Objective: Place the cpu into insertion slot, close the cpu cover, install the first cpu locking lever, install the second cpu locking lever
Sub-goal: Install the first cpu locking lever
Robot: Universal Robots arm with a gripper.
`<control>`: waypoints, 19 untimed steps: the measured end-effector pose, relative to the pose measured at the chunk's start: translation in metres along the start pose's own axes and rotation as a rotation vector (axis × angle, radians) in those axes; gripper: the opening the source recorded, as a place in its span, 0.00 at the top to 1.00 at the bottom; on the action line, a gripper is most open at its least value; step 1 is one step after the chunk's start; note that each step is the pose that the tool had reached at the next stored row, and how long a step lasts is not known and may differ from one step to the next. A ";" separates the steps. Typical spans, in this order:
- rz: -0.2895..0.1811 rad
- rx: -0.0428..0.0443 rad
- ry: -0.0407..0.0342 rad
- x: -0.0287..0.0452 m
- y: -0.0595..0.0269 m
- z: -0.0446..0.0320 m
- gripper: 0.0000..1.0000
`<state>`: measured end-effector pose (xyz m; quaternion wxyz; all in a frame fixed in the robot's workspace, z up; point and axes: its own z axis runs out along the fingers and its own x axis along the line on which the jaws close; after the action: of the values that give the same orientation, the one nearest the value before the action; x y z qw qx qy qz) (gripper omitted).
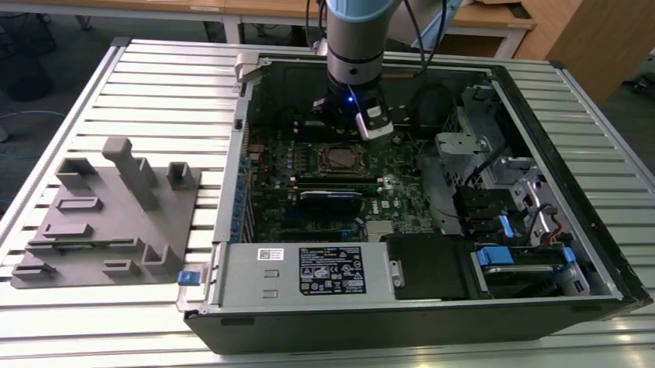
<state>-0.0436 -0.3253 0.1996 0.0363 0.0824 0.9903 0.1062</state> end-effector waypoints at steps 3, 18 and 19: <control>0.000 -0.0050 -0.0002 0.0001 -0.0001 0.0000 0.89; -0.003 -0.0314 -0.0197 0.0019 -0.0012 0.0012 0.89; -0.003 -0.0314 -0.0202 0.0024 -0.0013 0.0012 0.89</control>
<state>-0.0460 -0.3258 0.1980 0.0477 0.0813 0.9882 0.1209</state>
